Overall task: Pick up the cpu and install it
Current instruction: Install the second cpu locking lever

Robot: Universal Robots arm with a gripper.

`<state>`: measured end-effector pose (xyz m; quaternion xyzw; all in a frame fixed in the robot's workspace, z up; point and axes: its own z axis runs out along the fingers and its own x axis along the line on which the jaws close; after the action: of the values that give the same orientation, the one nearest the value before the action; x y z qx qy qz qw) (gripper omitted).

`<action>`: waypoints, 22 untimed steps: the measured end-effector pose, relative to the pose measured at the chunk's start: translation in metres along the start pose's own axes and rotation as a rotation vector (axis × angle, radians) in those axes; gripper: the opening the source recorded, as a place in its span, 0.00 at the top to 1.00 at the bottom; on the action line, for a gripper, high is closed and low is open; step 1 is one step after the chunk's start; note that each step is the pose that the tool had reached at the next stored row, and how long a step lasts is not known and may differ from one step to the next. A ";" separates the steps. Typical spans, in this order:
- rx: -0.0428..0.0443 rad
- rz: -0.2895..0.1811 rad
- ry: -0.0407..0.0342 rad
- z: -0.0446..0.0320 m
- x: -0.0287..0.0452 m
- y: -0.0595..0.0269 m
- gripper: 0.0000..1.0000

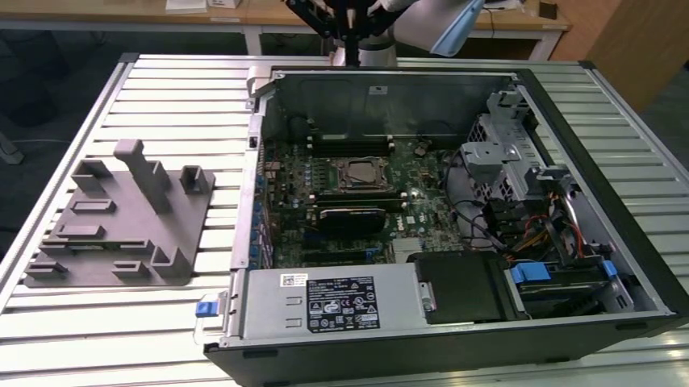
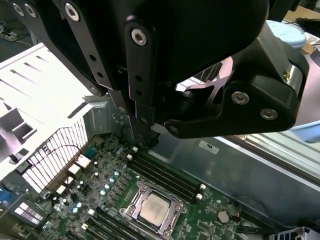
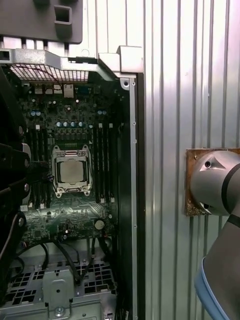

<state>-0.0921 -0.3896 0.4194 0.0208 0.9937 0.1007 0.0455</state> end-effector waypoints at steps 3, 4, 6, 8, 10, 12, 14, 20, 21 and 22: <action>0.0001 0.000 0.0007 0.0026 -0.0051 -0.0003 0.89; 0.0000 0.000 0.0009 0.0038 -0.0062 -0.0005 0.89; 0.0000 0.000 0.0016 0.0071 -0.0078 -0.0011 0.89; 0.0004 0.001 0.0025 0.0104 -0.0089 -0.0017 0.89; 0.0002 0.000 0.0024 0.0106 -0.0089 -0.0017 0.89; 0.0001 0.001 0.0028 0.0114 -0.0089 -0.0018 0.89; 0.0004 0.001 0.0044 0.0134 -0.0092 -0.0023 0.89; 0.0011 0.010 0.0041 0.0232 -0.0119 -0.0041 0.89; 0.0013 0.012 0.0036 0.0250 -0.0123 -0.0044 0.89; 0.0015 0.015 0.0031 0.0268 -0.0127 -0.0048 0.89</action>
<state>-0.0771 -0.3897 0.3934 0.0281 0.9936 0.1003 0.0432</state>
